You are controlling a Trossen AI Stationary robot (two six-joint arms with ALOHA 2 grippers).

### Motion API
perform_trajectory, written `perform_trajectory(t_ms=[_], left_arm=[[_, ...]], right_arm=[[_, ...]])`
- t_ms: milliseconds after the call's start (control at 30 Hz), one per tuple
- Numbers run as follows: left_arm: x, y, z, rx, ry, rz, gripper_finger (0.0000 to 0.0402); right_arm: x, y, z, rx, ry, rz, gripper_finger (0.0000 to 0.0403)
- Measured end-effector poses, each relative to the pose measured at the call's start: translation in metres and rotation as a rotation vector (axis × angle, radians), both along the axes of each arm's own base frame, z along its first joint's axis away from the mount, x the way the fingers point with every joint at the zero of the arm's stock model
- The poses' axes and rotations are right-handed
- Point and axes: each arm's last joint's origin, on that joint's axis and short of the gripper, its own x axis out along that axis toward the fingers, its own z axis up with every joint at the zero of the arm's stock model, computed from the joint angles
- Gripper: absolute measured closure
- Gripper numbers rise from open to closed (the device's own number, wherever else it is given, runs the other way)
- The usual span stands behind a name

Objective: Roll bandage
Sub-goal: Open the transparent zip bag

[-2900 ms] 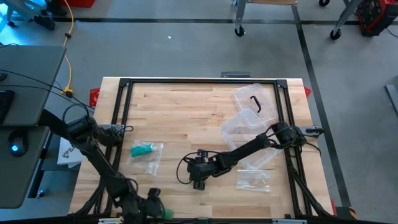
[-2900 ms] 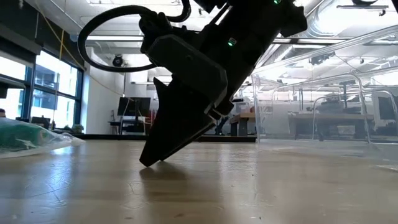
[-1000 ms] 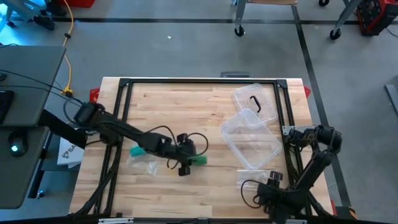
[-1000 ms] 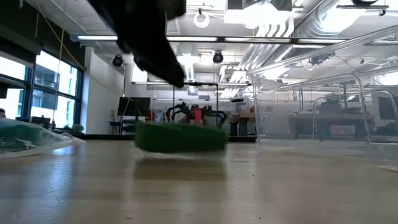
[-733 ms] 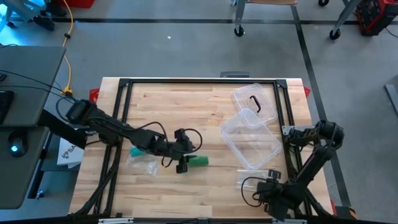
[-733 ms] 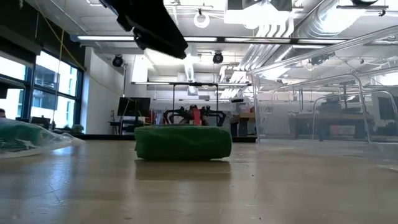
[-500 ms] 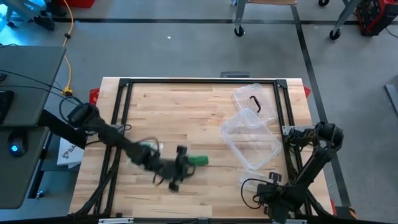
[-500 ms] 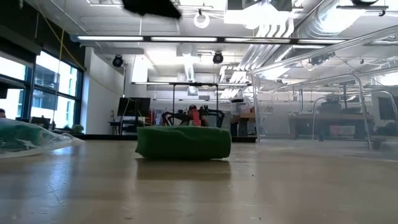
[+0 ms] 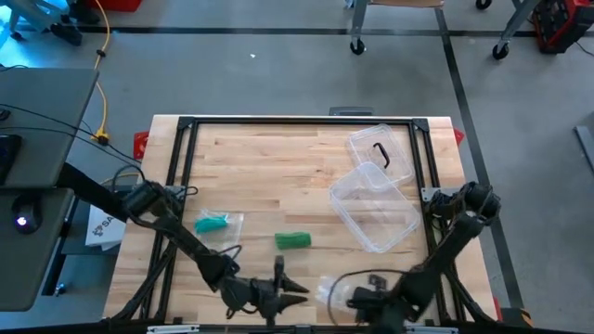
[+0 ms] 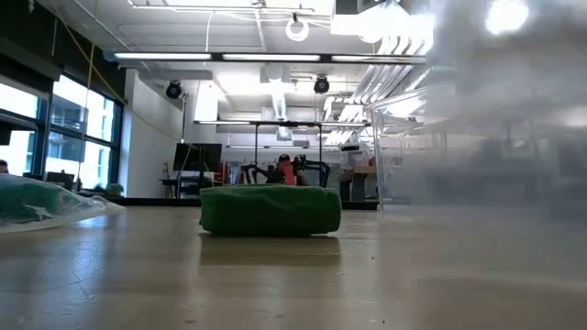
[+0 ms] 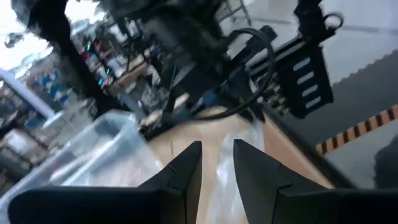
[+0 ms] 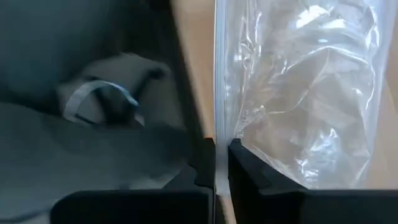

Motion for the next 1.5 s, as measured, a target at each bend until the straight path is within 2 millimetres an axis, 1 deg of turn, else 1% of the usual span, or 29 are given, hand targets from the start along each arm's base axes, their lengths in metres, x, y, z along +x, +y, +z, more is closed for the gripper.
perform_trajectory(t_ms=[67,100,200,267,367,467,533,633,733,833,1000,1100,1200,1233,1267,1333,1400,1433,1500], left_arm=[[0.009,-0.005,0.002,0.016,-0.013,-0.015,0.0313],[0.012,-0.008,0.002,0.018,-0.012,-0.038,0.0308],[0.022,-0.012,-0.003,0.029,0.029,-0.123,0.0286],[0.025,-0.013,-0.003,0.018,0.067,-0.148,0.0265],[0.026,-0.011,-0.007,0.03,0.168,-0.127,0.0229],[0.025,-0.008,-0.015,0.109,0.262,-0.068,0.02],[0.024,-0.006,-0.018,0.127,0.29,-0.021,0.0188],[0.023,-0.003,-0.02,0.131,0.298,0.05,0.0185],[0.022,-0.002,-0.022,0.166,0.316,0.057,0.0195],[0.02,0.0,-0.026,0.18,0.356,0.074,0.022],[0.019,0.004,-0.03,0.129,0.402,0.115,0.0285],[0.018,0.005,-0.032,0.096,0.425,0.113,0.0333],[0.016,0.005,-0.034,0.039,0.462,0.112,0.0382],[0.015,0.005,-0.036,0.015,0.479,0.114,0.0391],[0.014,0.006,-0.037,-0.009,0.497,0.119,0.0396],[0.013,0.007,-0.039,-0.055,0.535,0.13,0.0393],[0.011,0.008,-0.041,-0.098,0.561,0.147,0.0392],[0.01,0.008,-0.041,-0.122,0.575,0.155,0.0394],[0.009,0.008,-0.04,-0.18,0.597,0.167,0.0399]], right_arm=[[0.018,-0.005,0.011,0.05,-0.053,0.032,0.0394],[0.026,-0.009,0.013,0.065,-0.067,0.051,0.0393],[0.043,-0.023,0.012,0.077,-0.066,0.117,0.0392],[0.052,-0.032,0.012,0.1,-0.057,0.144,0.0392],[0.063,-0.044,0.013,0.101,-0.055,0.162,0.0392],[0.073,-0.053,0.014,0.106,-0.08,0.198,0.0392],[0.077,-0.059,0.014,0.108,-0.087,0.207,0.0392],[0.083,-0.065,0.015,0.104,-0.097,0.216,0.0391],[0.088,-0.07,0.016,0.118,-0.121,0.226,0.0391],[0.092,-0.071,0.018,0.125,-0.151,0.232,0.0391],[0.092,-0.069,0.019,0.122,-0.172,0.252,0.039],[0.09,-0.067,0.019,0.082,-0.194,0.23,0.0378],[0.09,-0.066,0.02,0.082,-0.202,0.235,0.0342],[0.09,-0.066,0.02,0.087,-0.199,0.248,0.0326],[0.09,-0.067,0.02,0.097,-0.195,0.266,0.0308],[0.091,-0.07,0.023,0.116,-0.193,0.297,0.0274],[0.089,-0.074,0.03,0.113,-0.205,0.328,0.0246],[0.088,-0.076,0.035,0.094,-0.222,0.335,0.0237],[0.079,-0.075,0.045,-0.03,-0.28,0.328,0.023]])
